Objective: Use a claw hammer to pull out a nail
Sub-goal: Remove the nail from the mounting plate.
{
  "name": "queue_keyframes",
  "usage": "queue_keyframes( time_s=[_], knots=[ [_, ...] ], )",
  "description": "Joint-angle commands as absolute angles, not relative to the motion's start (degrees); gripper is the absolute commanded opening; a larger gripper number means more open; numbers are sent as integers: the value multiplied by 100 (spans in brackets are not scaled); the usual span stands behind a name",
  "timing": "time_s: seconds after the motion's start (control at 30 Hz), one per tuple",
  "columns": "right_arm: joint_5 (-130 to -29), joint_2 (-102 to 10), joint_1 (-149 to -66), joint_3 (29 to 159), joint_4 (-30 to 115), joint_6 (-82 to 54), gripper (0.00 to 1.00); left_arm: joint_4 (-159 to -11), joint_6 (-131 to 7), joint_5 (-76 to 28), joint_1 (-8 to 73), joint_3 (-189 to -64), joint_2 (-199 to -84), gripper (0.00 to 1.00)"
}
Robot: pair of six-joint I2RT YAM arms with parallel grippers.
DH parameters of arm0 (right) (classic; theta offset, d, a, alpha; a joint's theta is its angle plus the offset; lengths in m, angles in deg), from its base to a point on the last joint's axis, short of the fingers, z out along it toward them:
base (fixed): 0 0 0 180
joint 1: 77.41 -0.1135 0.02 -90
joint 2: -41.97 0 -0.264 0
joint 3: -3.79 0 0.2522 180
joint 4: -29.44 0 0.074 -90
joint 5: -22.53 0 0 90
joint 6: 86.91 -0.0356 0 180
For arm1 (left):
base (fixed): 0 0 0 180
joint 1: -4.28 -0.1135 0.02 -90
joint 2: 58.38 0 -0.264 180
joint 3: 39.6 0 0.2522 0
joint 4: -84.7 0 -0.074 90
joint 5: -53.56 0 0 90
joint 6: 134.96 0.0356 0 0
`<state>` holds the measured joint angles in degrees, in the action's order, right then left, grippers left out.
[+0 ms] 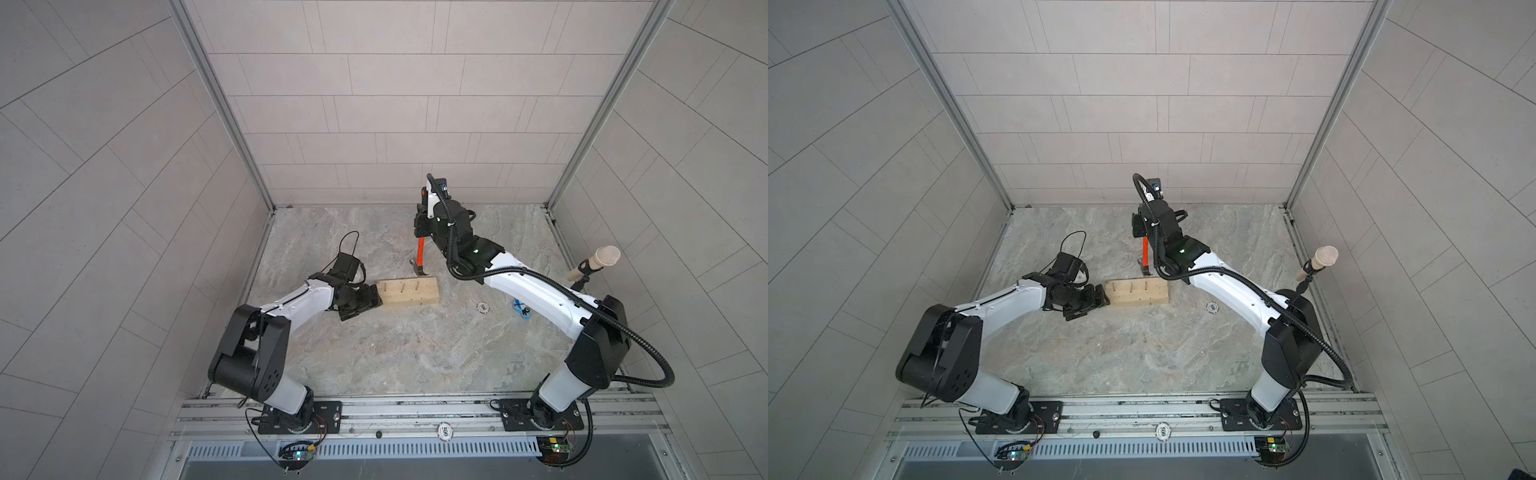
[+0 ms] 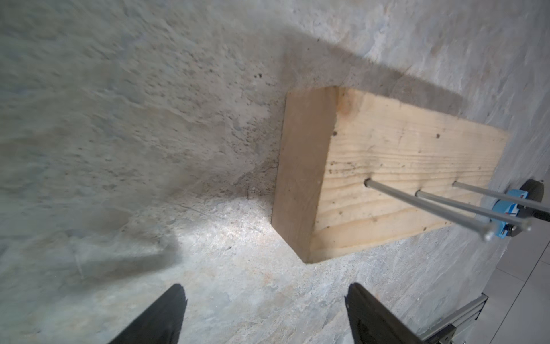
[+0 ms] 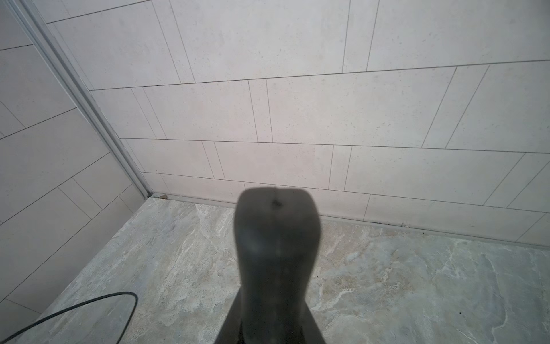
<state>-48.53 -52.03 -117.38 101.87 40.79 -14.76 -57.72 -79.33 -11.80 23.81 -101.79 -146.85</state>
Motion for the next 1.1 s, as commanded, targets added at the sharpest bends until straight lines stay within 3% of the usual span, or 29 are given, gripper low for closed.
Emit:
queue_keyframes(
  time_s=[0.0, 0.53, 1.07],
  knots=[
    [-4144, -5252, -11955, 10430, 3076, -1209, 0, -5853, -7605, -865, 2384, -10329, -14807, 88],
    [-3682, -5821, -12406, 10839, 2665, -993, 0, -5439, -6604, -831, 2371, -10652, -15240, 88],
    [-3376, -6373, -12411, 10731, 1724, -1023, 0, -5830, -6976, -892, 2371, -10645, -15562, 86]
  ],
)
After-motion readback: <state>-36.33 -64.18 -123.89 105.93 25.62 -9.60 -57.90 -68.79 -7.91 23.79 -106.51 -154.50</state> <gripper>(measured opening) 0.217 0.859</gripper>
